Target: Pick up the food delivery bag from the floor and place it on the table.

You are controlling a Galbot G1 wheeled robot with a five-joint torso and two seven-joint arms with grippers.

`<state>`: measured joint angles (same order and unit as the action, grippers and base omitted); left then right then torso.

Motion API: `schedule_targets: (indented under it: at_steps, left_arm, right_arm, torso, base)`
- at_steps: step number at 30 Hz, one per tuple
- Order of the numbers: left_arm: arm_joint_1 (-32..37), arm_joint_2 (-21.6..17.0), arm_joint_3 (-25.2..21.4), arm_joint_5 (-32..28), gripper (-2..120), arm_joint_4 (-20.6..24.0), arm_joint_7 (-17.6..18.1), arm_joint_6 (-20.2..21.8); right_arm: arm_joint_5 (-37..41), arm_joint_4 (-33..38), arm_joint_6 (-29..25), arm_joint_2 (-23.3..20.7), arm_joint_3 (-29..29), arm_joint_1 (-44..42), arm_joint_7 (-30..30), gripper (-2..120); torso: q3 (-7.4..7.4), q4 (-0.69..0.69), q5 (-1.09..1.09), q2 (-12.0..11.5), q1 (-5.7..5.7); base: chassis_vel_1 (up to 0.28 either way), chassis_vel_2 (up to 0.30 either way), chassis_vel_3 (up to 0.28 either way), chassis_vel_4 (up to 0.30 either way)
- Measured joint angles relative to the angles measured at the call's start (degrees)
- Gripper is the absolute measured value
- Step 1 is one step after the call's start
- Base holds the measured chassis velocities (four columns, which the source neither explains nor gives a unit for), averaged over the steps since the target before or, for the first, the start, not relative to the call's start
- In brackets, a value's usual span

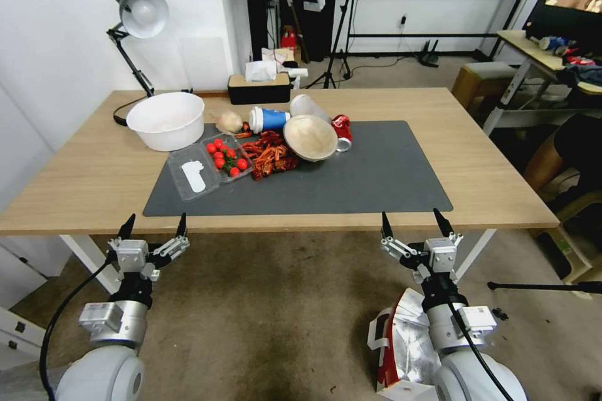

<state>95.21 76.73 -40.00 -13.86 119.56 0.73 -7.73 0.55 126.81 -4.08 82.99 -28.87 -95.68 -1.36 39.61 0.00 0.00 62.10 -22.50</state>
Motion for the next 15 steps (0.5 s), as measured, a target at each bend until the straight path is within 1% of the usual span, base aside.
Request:
schedule_targets:
  at_steps: [4,6,11,14,15]
  left_arm:
    - [0.3,0.1,0.1,0.4,100,0.3,0.1,-0.1]
    - [0.7,0.0,-0.1,0.6,100,0.6,0.2,-0.1]
    - [0.9,-0.2,-0.1,0.8,100,0.9,0.2,-0.1]
    - [1.1,-0.3,0.1,1.0,100,1.6,0.2,0.7]
    - [1.1,-0.3,0.1,1.0,100,1.6,0.2,0.7]
  right_arm:
    - [0.2,0.2,-0.1,-0.1,-0.1,-0.1,0.3,100]
    - [0.3,0.3,-0.2,0.1,0.0,-0.2,0.4,100]
    - [0.3,0.4,-0.2,0.5,0.0,0.0,0.7,100]
    - [0.3,0.8,-0.2,0.7,-0.1,-0.3,0.9,100]
    - [0.3,0.8,-0.2,0.7,-0.1,-0.3,0.9,100]
  torso:
    - [-0.60,0.00,0.00,-1.1,0.46]
    - [-1.15,0.00,0.01,-2.0,0.89]
    - [-1.71,0.00,0.00,-3.1,1.33]
    - [-2.44,0.00,0.00,-4.4,1.93]
    - [-2.44,0.00,0.00,-4.4,1.93]
  base:
    - [0.000,0.000,0.000,0.000]
    - [0.000,0.000,0.000,0.000]
    - [0.000,0.000,0.000,0.000]
    - [0.000,0.000,0.000,0.000]
    - [0.000,0.000,0.000,0.000]
